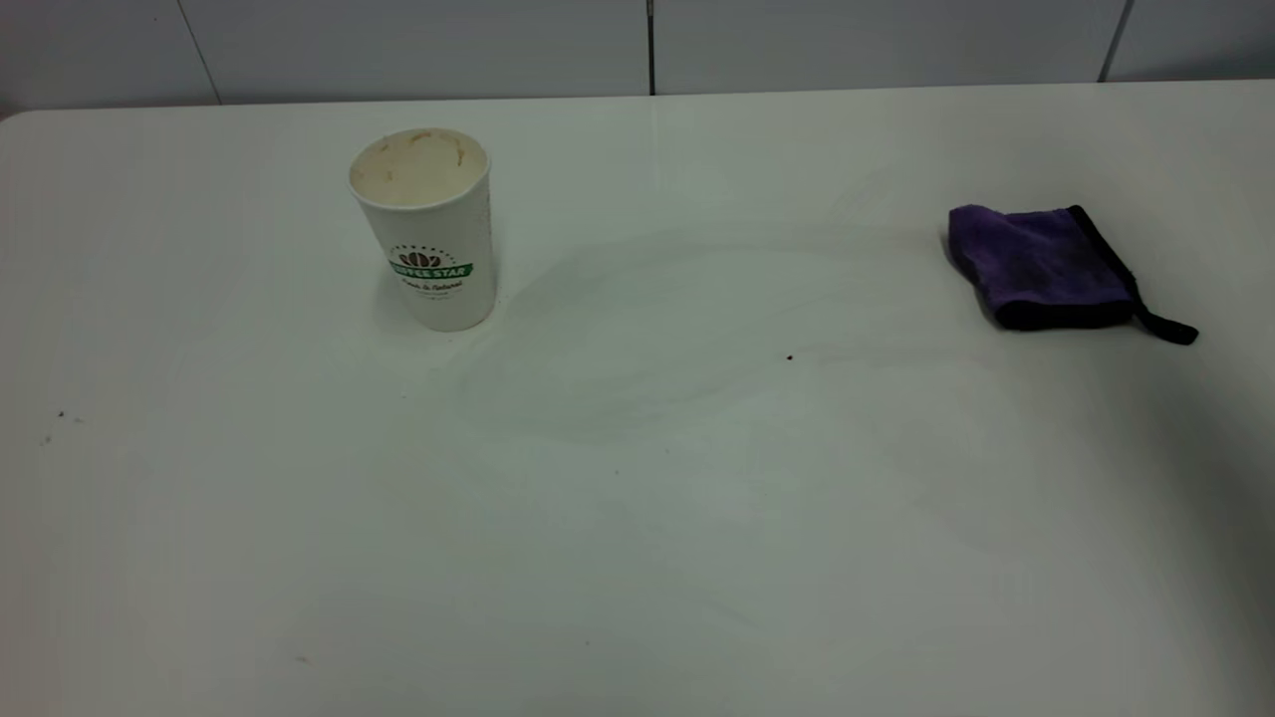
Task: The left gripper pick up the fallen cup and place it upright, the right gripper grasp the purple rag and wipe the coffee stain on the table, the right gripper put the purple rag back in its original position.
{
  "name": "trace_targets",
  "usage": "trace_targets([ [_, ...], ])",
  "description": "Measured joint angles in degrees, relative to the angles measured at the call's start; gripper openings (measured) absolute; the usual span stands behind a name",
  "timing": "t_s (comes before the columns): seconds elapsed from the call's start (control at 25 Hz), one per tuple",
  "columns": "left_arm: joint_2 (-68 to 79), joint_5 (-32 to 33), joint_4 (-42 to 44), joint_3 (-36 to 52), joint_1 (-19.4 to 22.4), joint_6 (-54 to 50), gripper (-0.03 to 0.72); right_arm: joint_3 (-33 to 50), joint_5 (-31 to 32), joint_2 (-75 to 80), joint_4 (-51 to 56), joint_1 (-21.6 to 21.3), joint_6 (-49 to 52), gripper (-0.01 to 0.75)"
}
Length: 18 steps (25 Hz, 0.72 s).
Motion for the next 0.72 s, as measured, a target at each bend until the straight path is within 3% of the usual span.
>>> trace_targets([
  [0.48, 0.0, 0.0, 0.0, 0.0, 0.0, 0.0, 0.580, 35.8, -0.3, -42.2, 0.3, 0.0, 4.0, 0.711],
  [0.72, 0.0, 0.0, 0.0, 0.0, 0.0, 0.3, 0.580, 48.2, -3.9, -55.4, -0.5, 0.0, 6.6, 0.701],
])
